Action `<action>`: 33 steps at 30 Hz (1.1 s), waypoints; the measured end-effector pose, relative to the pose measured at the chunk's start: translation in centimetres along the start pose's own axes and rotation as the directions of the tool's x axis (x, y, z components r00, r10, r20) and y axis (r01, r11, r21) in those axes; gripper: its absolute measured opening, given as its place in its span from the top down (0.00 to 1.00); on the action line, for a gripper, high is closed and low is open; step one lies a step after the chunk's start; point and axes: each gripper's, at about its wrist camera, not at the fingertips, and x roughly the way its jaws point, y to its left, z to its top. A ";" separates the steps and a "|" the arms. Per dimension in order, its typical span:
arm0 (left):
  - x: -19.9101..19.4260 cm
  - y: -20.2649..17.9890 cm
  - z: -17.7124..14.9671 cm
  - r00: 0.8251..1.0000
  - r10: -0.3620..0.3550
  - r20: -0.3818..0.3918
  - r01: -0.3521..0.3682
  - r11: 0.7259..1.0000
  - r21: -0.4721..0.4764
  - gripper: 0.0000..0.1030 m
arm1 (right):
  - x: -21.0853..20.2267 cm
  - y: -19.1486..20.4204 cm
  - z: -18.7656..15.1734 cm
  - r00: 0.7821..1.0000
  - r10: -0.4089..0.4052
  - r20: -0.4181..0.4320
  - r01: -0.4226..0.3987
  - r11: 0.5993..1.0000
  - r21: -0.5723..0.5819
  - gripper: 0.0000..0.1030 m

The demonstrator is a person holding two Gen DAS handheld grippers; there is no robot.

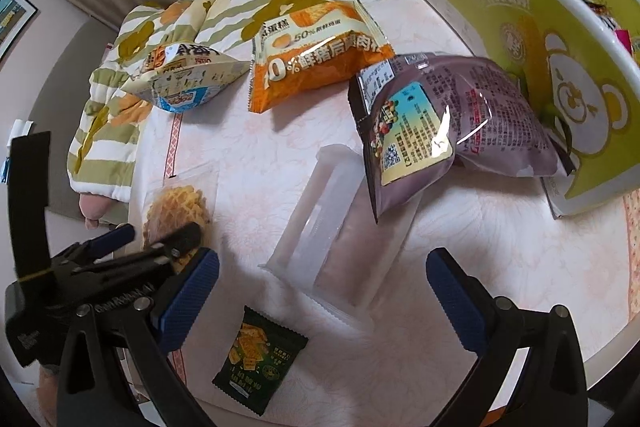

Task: Organize snacks
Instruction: 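Grasp the clear waffle bag with the left tool while the right tool grasps the clear plastic tray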

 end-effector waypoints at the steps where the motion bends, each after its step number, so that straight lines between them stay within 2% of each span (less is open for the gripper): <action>1: 0.3 0.3 0.1 1.000 0.006 -0.011 -0.006 1.000 -0.004 0.06 | 0.3 -0.1 -0.1 1.000 -0.004 -0.006 0.004 1.000 0.012 0.00; 5: 1.4 0.8 0.2 0.999 -0.003 -0.050 0.002 1.000 -0.022 0.06 | 1.4 -0.5 -0.2 1.000 -0.003 -0.026 0.004 0.998 0.067 0.00; 10: 3.3 0.9 0.3 0.994 -0.034 -0.105 0.030 0.999 -0.035 0.06 | 2.0 -0.5 0.0 0.999 -0.030 -0.027 0.032 0.997 0.073 0.00; 11: 3.5 0.9 0.2 0.993 -0.039 -0.111 0.035 0.999 -0.038 0.09 | 2.0 -0.5 0.1 0.999 -0.035 -0.025 0.037 0.997 0.074 0.00; 15: 3.1 0.6 0.3 0.996 -0.030 -0.080 0.030 1.000 -0.002 0.22 | 2.6 -0.4 0.2 0.998 -0.049 -0.025 0.051 0.995 0.085 0.00; 18: 2.8 0.5 0.4 0.997 -0.039 -0.068 0.040 0.999 0.017 0.25 | 2.9 -0.3 0.2 0.998 -0.056 -0.022 0.057 0.994 0.095 0.00; 21: 2.4 0.8 0.6 0.997 -0.044 -0.057 0.046 0.999 0.023 0.27 | 3.2 -0.1 0.3 0.998 -0.057 -0.020 0.059 0.994 0.089 0.01; 25: 2.1 1.1 0.8 0.998 -0.047 -0.045 0.049 0.998 0.027 0.27 | 3.7 0.5 0.7 0.998 -0.069 -0.013 0.070 0.995 0.076 0.08; 28: 1.8 1.5 0.9 0.998 -0.049 -0.035 0.050 0.998 0.031 0.28 | 4.0 0.7 0.7 0.995 -0.098 -0.004 0.098 0.992 0.074 0.08; 33: 1.3 2.0 1.0 0.998 -0.051 -0.026 0.052 0.998 0.034 0.28 | 4.1 1.2 0.8 0.992 -0.127 0.014 0.126 0.991 0.040 0.18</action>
